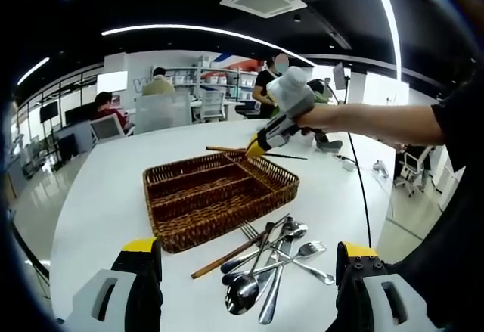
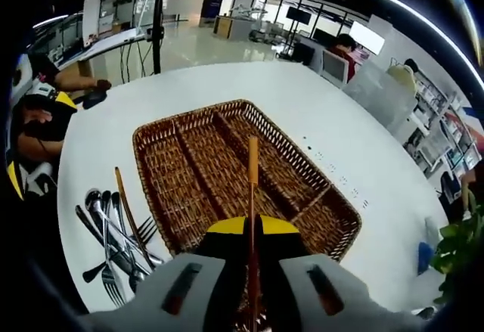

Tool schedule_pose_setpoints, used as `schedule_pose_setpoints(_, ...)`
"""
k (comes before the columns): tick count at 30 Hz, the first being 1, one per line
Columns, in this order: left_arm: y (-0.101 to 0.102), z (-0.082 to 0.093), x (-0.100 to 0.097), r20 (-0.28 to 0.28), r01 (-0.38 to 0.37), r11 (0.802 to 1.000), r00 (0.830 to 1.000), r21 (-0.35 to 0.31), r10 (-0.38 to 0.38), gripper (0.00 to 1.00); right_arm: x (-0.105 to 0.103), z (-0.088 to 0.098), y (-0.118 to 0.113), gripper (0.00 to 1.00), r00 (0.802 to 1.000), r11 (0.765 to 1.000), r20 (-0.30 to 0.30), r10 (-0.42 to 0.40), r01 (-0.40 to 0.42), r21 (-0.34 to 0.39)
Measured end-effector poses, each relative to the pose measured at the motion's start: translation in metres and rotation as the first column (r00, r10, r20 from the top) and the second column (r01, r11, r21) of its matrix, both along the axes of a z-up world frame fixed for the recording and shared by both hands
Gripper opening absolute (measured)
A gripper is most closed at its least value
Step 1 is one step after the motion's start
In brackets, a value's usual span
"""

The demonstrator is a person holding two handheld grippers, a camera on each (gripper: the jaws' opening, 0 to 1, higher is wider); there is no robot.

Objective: Arrange the knives, forks, and spoons in their matching storage slots by inserting each utensil handle-first until every utensil is classified and aligned in the correct compartment

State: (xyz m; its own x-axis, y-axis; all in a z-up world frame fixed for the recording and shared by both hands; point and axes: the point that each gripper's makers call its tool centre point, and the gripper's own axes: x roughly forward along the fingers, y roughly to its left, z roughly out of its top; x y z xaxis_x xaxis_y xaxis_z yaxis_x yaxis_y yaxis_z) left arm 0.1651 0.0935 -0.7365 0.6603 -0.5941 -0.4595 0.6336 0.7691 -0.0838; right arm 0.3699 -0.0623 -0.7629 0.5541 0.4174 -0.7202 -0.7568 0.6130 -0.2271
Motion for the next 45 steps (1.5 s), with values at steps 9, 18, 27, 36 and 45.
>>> schedule_pose_setpoints(9, 0.002, 0.001, 0.002, 0.002, -0.008, 1.0, 1.0, -0.007, 0.008, 1.0, 0.016, -0.004, -0.01, 0.02, 0.997, 0.998, -0.019, -0.069, 0.069, 0.01)
schedule_pose_setpoints(18, 0.003, -0.001, 0.002, 0.0, -0.009, 1.0, 1.0, -0.008, 0.009, 1.0, 0.03, -0.007, -0.018, 0.02, 0.989, 0.989, -0.051, -0.139, 0.141, 0.039)
schedule_pose_setpoints(27, 0.008, -0.001, 0.003, 0.002, -0.023, 1.0, 1.0, -0.013, 0.023, 1.0, 0.043, -0.014, -0.025, 0.02, 0.97, 0.971, -0.103, -0.22, 0.229, 0.076)
schedule_pose_setpoints(36, 0.01, -0.001, 0.007, 0.008, -0.029, 1.0, 1.0, -0.009, 0.029, 1.0, 0.054, -0.022, -0.032, 0.02, 0.936, 0.933, -0.172, -0.308, 0.333, 0.137)
schedule_pose_setpoints(45, 0.017, 0.006, 0.012, 0.024, -0.048, 0.999, 0.999, -0.017, 0.048, 1.0, 0.064, -0.032, -0.047, 0.02, 0.859, 0.84, -0.274, -0.432, 0.494, 0.225)
